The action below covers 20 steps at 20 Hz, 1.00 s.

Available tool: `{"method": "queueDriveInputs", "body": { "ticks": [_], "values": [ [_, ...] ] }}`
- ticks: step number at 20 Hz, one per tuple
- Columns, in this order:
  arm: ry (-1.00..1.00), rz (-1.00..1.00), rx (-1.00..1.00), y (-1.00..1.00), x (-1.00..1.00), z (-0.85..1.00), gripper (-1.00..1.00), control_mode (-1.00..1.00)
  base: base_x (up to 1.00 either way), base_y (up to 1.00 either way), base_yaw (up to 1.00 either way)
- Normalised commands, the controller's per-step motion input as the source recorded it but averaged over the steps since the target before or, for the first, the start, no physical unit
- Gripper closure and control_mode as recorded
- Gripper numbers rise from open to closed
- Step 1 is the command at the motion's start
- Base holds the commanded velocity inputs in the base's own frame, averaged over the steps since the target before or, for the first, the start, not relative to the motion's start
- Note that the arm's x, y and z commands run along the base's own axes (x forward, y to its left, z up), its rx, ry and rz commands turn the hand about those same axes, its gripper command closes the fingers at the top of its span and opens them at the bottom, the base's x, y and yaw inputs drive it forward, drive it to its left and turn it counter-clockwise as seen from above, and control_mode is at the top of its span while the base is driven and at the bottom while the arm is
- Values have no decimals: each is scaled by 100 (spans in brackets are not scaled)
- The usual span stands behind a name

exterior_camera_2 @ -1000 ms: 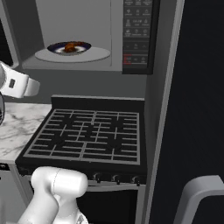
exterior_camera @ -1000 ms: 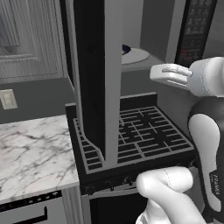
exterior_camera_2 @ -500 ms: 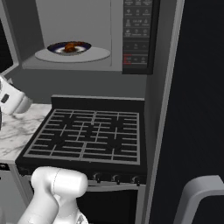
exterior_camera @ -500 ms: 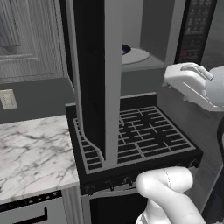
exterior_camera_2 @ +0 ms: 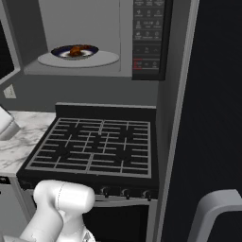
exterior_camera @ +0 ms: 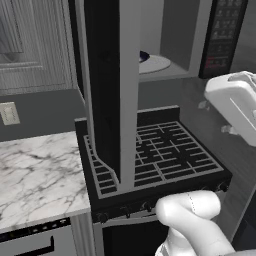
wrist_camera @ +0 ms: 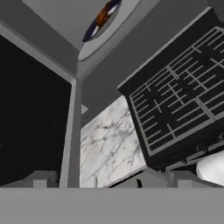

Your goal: Transport the chicken drumstick from the fridge to the microwave and turn on the microwave.

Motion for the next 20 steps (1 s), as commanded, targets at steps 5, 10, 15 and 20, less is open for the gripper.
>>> {"method": "queueDriveInputs", "body": {
  "ticks": [5, 10, 15, 20],
  "values": [
    [11, 0, 5, 0, -47, 0, -100, -100, 0, 0, 0],
    [9, 0, 6, 0, -51, 0, -100, -100, 0, 0, 0],
    [12, 0, 7, 3, -44, -1, -100, -100, 0, 0, 0],
    [11, 2, 7, 8, -36, 0, -100, -100, 0, 0, 0]
  ]
}}
